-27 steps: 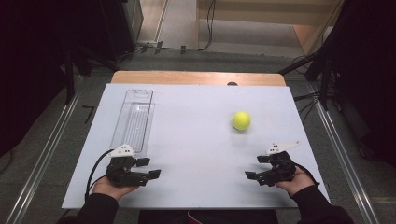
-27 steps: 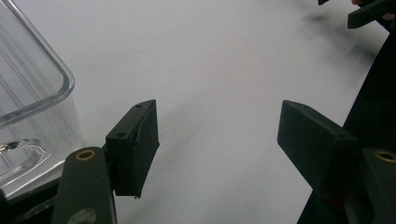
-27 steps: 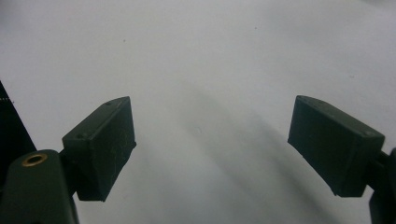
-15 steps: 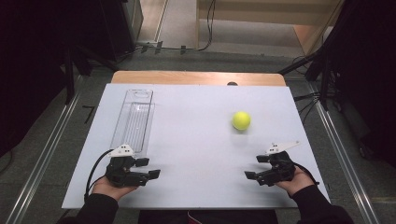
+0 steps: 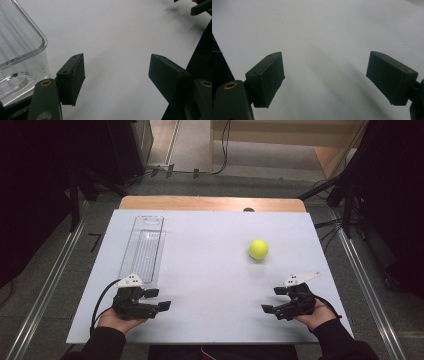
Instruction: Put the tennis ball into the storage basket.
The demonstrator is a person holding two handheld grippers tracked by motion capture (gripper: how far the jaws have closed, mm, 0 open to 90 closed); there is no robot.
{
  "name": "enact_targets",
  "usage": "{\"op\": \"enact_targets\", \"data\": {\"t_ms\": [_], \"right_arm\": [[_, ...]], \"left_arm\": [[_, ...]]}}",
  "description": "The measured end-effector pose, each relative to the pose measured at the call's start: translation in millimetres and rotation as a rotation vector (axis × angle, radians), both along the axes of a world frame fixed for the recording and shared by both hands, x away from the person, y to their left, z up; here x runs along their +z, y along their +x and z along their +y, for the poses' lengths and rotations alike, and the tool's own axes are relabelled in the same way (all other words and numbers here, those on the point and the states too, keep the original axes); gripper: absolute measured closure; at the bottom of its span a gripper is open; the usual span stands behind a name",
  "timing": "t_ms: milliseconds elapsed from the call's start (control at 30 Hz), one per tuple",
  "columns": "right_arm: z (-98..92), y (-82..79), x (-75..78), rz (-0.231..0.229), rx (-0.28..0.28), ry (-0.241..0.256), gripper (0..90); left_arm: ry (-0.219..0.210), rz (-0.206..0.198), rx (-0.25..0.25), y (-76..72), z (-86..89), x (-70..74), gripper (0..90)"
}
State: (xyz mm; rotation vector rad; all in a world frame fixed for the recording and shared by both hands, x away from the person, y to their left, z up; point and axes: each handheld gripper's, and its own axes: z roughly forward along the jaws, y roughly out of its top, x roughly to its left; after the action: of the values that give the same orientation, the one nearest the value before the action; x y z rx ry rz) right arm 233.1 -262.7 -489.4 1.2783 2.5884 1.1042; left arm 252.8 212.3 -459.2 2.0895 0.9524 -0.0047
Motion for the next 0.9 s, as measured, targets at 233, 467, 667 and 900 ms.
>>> {"op": "enact_targets", "data": {"t_ms": [233, 467, 667, 900], "right_arm": [[-0.8, 0.2, -0.3, 0.004, 0.000, -0.001, 12.9], [-1.2, 0.8, -0.2, 0.007, -0.006, -0.002, 12.9], [-1.0, 0.8, -0.3, 0.010, -0.004, 0.000, 12.9], [-1.5, 0.8, -0.3, 0.012, -0.011, 0.004, 12.9]], "left_arm": [[0.004, -0.003, 0.000, 0.5, 0.1, -0.4, 30.0], [0.014, -0.005, 0.008, 0.8, 0.3, -0.9, 30.0], [0.015, -0.013, 0.008, 2.0, 0.1, -1.0, 30.0], [0.012, -0.033, 0.011, 2.3, -0.5, -1.2, 30.2]]}}
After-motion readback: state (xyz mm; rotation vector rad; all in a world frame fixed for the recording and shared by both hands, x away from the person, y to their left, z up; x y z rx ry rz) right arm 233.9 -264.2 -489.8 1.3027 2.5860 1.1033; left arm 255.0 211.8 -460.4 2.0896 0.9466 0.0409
